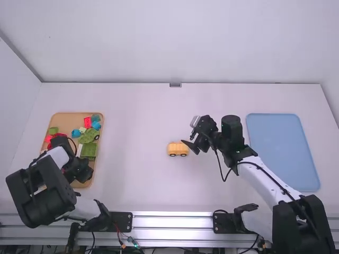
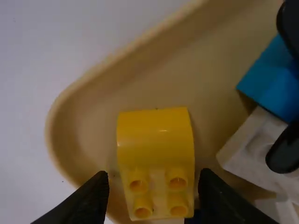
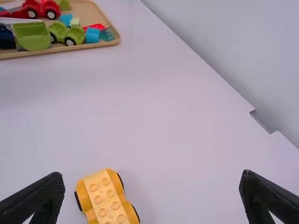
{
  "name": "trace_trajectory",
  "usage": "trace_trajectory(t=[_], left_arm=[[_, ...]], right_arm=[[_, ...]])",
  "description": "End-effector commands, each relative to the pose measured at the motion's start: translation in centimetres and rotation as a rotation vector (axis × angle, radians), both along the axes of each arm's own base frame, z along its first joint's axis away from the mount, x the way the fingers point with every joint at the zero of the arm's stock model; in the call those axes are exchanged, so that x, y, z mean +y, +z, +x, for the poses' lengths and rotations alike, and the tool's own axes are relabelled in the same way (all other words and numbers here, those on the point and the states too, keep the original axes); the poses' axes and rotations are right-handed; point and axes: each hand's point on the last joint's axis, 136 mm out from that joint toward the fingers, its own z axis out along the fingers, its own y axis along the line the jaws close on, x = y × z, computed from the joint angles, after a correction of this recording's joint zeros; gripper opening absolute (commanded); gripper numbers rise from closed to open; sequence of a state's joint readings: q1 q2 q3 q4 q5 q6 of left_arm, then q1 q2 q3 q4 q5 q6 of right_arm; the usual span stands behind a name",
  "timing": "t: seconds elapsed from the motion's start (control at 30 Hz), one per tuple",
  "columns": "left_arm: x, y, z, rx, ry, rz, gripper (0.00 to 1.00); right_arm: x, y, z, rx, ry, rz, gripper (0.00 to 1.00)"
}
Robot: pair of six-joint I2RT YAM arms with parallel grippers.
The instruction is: Assemble lego blocks to make yellow taxi
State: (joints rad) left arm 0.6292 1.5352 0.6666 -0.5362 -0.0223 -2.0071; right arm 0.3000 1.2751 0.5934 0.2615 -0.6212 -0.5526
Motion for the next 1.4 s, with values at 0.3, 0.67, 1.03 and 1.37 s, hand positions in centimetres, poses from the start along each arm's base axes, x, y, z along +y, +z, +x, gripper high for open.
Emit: trace_trajectory(t=[0.3, 0.67, 1.03, 1.37], left_arm=[[-0.1, -0.6, -1.5, 0.061, 0.014, 0.015, 0.31], [-0.5, -1.1, -2.1, 0.07, 0.066, 0.006, 0.04], [2.1, 4.6, 1.1, 0.046, -0.334, 0.077, 0.02], [1.9, 9.3, 10.6, -0.177, -1.249, 0.301, 0.02]], right_arm=[[0.0, 0.1, -0.4, 0.006, 0.004, 0.006, 0.99], [0.0, 0.0, -0.4, 0.008, 0.004, 0.006, 0.98], [0.0, 0.0, -0.4, 0.008, 0.004, 0.005, 0.98], [0.0, 0.0, -0.4, 0.008, 0.004, 0.005, 0.98]])
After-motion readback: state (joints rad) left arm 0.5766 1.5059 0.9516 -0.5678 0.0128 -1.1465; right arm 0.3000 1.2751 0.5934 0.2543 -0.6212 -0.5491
